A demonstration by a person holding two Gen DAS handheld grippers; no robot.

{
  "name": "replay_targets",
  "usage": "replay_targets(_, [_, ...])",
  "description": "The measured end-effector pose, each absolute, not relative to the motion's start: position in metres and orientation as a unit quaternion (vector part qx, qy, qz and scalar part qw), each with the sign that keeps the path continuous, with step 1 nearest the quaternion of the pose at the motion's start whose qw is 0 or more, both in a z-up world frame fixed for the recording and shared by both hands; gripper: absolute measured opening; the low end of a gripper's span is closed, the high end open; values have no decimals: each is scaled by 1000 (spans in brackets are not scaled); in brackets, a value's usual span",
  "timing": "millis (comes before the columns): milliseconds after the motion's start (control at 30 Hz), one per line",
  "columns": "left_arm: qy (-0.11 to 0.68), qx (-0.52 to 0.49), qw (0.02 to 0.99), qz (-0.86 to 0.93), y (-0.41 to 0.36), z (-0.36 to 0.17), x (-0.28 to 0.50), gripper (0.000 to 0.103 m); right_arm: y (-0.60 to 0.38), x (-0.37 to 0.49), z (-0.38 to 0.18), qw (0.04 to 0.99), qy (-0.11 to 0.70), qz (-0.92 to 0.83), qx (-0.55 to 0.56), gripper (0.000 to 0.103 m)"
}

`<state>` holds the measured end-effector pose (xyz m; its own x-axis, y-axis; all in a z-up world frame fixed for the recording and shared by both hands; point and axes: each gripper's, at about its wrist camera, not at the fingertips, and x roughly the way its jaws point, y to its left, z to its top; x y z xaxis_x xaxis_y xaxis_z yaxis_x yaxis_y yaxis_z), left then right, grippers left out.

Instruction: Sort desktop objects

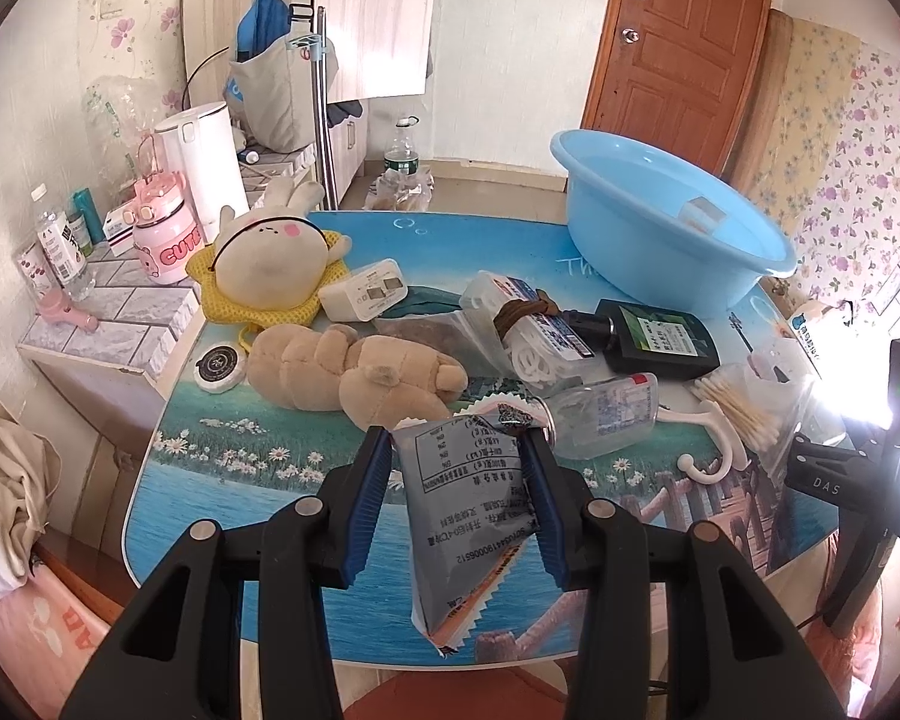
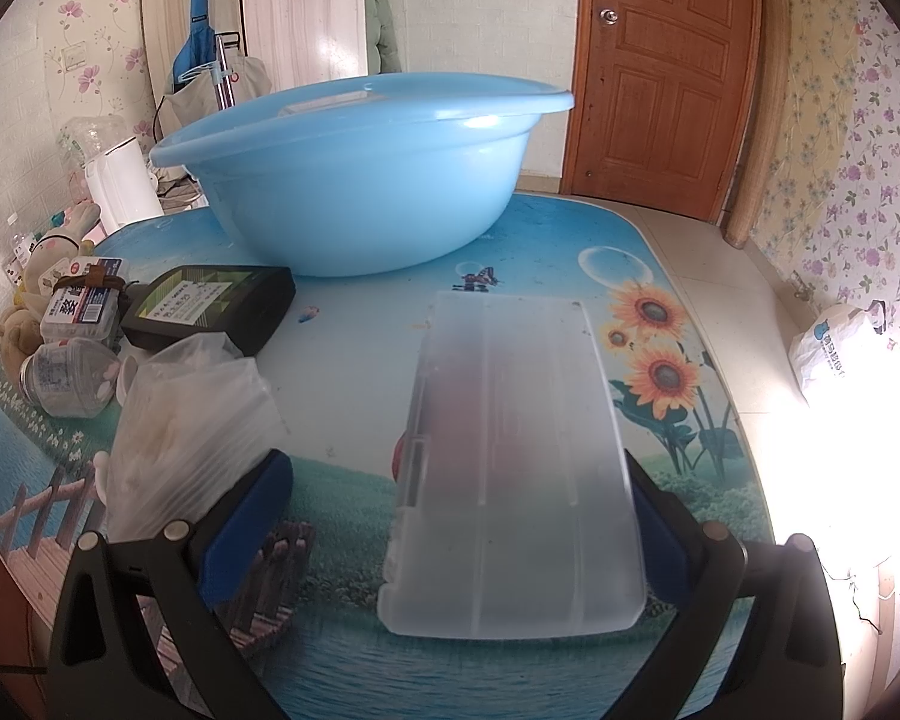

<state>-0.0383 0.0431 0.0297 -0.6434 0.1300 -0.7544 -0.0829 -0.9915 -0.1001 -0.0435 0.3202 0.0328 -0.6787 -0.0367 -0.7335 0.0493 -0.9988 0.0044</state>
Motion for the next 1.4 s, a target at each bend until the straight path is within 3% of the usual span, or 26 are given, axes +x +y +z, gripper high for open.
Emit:
replay_targets(833, [-23, -408, 97, 908, 76, 45, -46, 43, 317, -43, 35, 30, 8, -911, 412, 102])
replay_targets(867, [-20, -403, 102, 909, 80, 48, -47, 43, 318, -40, 37, 36, 2, -913, 406, 92])
replay_targets(900, [-18, -398, 108, 911, 84, 52, -48, 43, 321, -38, 40, 50, -11, -915, 400, 74])
replay_targets(933, [-18, -393, 113, 912, 87, 56, -50, 43, 322, -37, 43, 66, -23, -915, 397, 69])
replay_targets(1200, [-16, -368, 144, 918, 111, 78, -69, 43, 315, -31, 73, 127, 3, -919, 374, 65])
replay_targets(1400, [-21, -369, 148, 917, 113, 77, -75, 43, 337, -31, 70, 133, -45, -914, 381, 65])
